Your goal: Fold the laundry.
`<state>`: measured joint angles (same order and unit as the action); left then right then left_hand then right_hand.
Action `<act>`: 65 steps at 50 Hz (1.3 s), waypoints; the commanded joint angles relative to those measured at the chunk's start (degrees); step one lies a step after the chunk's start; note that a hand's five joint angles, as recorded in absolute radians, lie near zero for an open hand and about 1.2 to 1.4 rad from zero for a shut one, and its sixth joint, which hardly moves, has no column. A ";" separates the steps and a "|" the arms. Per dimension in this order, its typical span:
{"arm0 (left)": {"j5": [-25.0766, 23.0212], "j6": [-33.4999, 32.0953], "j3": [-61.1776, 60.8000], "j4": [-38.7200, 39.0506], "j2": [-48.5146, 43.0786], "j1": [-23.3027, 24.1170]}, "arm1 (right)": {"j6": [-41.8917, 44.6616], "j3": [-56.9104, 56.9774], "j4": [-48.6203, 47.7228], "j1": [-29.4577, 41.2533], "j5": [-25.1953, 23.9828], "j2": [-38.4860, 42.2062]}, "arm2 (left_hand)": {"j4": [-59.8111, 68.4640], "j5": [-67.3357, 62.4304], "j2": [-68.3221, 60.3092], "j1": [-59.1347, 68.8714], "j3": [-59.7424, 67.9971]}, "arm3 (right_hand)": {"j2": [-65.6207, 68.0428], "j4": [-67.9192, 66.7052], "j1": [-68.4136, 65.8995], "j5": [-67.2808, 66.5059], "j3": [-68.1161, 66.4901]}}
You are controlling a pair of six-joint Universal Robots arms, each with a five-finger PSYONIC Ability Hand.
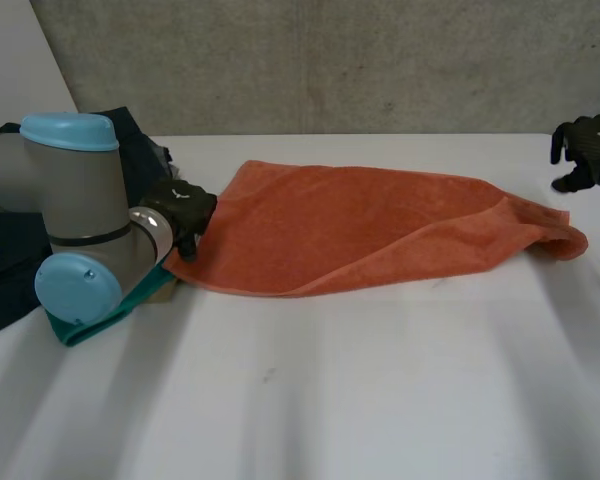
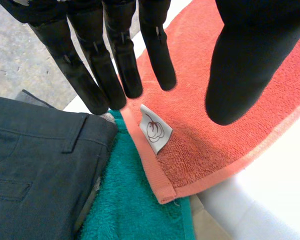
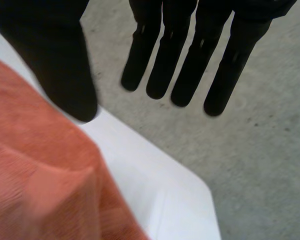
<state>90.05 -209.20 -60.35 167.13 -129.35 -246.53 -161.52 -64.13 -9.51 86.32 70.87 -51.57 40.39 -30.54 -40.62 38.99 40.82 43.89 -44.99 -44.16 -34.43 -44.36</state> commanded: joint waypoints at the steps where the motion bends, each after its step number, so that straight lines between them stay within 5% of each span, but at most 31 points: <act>1: -0.66 -4.81 -3.18 -0.40 2.51 -0.18 | 5.31 3.56 14.04 0.17 -0.12 -0.20 | -6.44 6.59 6.67 -5.04 -6.87 | -9.65 10.74 9.92 10.19 10.12; 8: -2.59 -6.40 -8.99 1.35 6.38 -1.84 | 16.04 4.45 25.50 -0.01 0.93 0.24 | -9.82 9.97 10.05 -8.42 -10.25 | -9.84 10.93 10.10 10.38 10.30; 25: -11.30 -7.10 -16.73 9.96 8.59 -7.21 | 17.29 1.63 2.04 3.07 1.72 11.14 | -15.54 15.69 15.77 -14.14 -15.97 | -7.66 8.75 7.92 8.20 8.13; 26: -11.65 -7.10 -16.73 10.23 8.32 -7.38 | 17.29 1.90 1.51 3.24 1.73 11.67 | -15.71 15.86 15.94 -14.31 -16.14 | -5.32 6.41 5.58 5.86 5.78; 29: -13.14 -7.28 -16.55 10.85 7.00 -8.00 | 17.20 2.78 1.42 3.51 1.73 12.20 | -16.22 16.37 16.45 -14.82 -16.65 | 35.95 -34.86 -35.68 -35.41 -35.48; 36: -14.99 -10.08 -16.11 11.63 3.14 -8.18 | 12.90 -1.08 1.86 5.44 -0.82 4.48 | -15.72 15.86 15.94 -14.32 -16.15 | 36.11 -35.01 -35.84 -35.57 -35.64; 42: -14.64 -16.40 -14.80 14.70 -0.37 -6.95 | 7.28 -3.63 2.04 6.76 -1.18 -4.40 | -9.34 9.49 9.57 -7.94 -9.77 | 36.11 -35.01 -35.84 -35.57 -35.64; 55: -8.93 -21.60 -8.47 17.97 -6.71 -4.48 | 2.52 -3.99 3.97 6.67 0.85 -7.75 | 5.64 -5.49 -5.41 7.04 5.21 | 36.11 -35.01 -35.84 -35.57 -35.64; 65: -7.70 -21.95 -5.13 16.48 -9.35 -4.13 | 2.35 -4.60 5.46 5.18 0.23 -7.58 | 0.11 0.04 0.12 1.51 -0.32 | 36.11 -35.01 -35.84 -35.57 -35.64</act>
<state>81.84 -230.98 -67.10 184.90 -137.56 -250.79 -159.27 -68.25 -4.57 92.42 71.48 -59.28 37.58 -27.69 -38.00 38.71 38.09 67.52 -68.53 -64.56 -56.72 -67.94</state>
